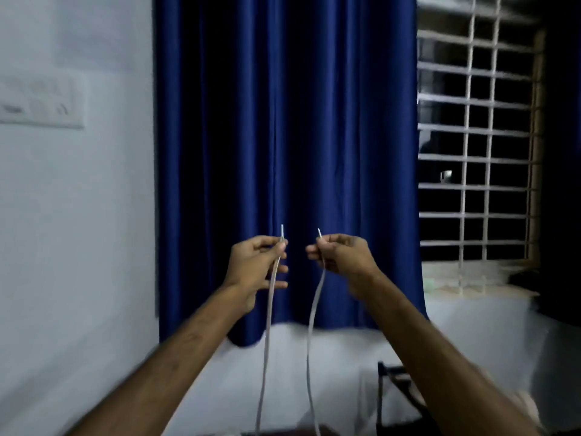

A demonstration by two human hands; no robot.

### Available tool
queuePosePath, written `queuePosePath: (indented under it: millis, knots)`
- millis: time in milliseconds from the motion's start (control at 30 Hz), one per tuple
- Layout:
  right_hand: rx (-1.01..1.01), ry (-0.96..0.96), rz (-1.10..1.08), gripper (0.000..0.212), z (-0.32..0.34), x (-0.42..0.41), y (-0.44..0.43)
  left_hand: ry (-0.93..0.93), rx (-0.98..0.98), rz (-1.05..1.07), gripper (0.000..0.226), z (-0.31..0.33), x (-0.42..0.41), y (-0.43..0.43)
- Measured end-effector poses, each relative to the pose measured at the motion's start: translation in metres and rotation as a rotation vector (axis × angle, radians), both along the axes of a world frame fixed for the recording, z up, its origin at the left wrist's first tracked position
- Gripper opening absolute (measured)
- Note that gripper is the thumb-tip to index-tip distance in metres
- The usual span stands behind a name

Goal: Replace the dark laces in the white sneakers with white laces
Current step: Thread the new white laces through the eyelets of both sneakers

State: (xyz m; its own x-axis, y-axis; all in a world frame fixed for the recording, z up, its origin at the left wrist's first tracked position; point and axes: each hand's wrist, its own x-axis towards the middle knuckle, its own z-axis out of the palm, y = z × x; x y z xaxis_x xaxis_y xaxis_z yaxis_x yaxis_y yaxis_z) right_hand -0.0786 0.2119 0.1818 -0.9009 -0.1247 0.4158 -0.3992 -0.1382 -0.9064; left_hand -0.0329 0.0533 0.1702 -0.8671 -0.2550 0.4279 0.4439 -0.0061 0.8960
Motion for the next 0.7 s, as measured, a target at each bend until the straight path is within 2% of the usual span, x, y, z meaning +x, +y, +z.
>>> queuePosePath:
  millis: [133,233,400,700]
  knots:
    - [-0.089,0.07,0.024,0.006,0.088,0.023,-0.012,0.133,-0.032,0.038,0.017,0.085,0.012,0.008]
    - [-0.127,0.098,0.017,0.009,0.12,0.034,-0.018,0.209,-0.036,0.069,0.012,0.12,0.017,0.013]
    - [-0.145,0.124,-0.035,0.01,0.136,0.049,-0.017,0.283,-0.031,0.117,0.008,0.148,0.024,0.017]
    - [-0.189,0.146,-0.044,0.013,0.156,0.065,-0.014,0.293,-0.124,0.118,0.009,0.163,0.038,0.023]
